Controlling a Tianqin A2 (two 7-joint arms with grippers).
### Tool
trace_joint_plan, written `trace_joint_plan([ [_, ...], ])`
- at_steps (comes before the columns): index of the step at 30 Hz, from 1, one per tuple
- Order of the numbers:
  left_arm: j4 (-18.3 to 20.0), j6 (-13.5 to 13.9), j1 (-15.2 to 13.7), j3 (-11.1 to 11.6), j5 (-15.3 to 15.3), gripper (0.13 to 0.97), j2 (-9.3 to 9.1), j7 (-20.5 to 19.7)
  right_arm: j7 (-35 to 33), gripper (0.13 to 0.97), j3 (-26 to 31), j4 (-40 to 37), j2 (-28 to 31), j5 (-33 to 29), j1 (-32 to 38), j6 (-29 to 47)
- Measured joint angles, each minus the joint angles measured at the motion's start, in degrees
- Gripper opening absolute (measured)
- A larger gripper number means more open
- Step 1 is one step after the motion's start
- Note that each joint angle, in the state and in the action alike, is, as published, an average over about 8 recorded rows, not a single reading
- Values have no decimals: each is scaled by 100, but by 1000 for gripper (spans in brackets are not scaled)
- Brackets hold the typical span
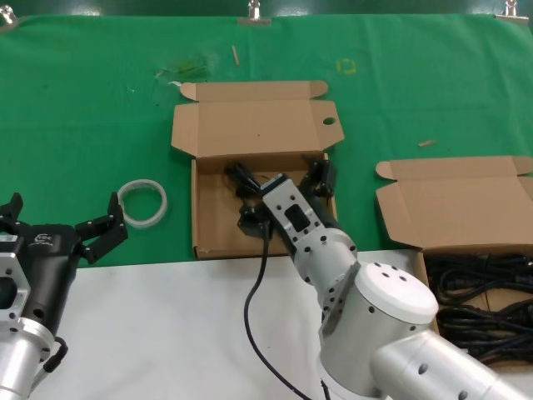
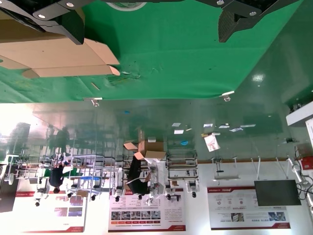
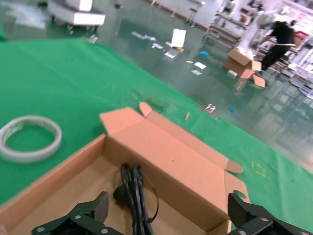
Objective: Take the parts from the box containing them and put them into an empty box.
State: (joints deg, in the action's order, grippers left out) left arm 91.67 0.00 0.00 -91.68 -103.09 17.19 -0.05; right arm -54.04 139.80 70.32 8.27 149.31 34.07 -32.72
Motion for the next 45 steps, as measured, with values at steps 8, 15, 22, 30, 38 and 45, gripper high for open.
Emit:
trace_joint_plan([
  [8, 0, 0, 0, 0, 0, 966, 0, 2, 678, 856, -604, 268, 0, -580, -428, 411],
  [15, 0, 0, 0, 0, 0, 966, 0, 3, 1276, 927, -1139, 505, 0, -1092, -806, 773],
  [22, 0, 0, 0, 0, -1, 966, 0, 2, 1869, 964, -1665, 739, 0, -1597, -1179, 1132],
  [30, 0, 0, 0, 0, -2, 966, 0, 2, 2556, 966, -2279, 1010, 0, -2184, -1614, 1548],
  [38, 0, 0, 0, 0, -2, 966, 0, 2, 3234, 966, -2880, 1278, 0, -2763, -2039, 1958],
  [45, 0, 0, 0, 0, -3, 966, 0, 4, 3832, 966, -3420, 1516, 0, -3277, -2422, 2322],
])
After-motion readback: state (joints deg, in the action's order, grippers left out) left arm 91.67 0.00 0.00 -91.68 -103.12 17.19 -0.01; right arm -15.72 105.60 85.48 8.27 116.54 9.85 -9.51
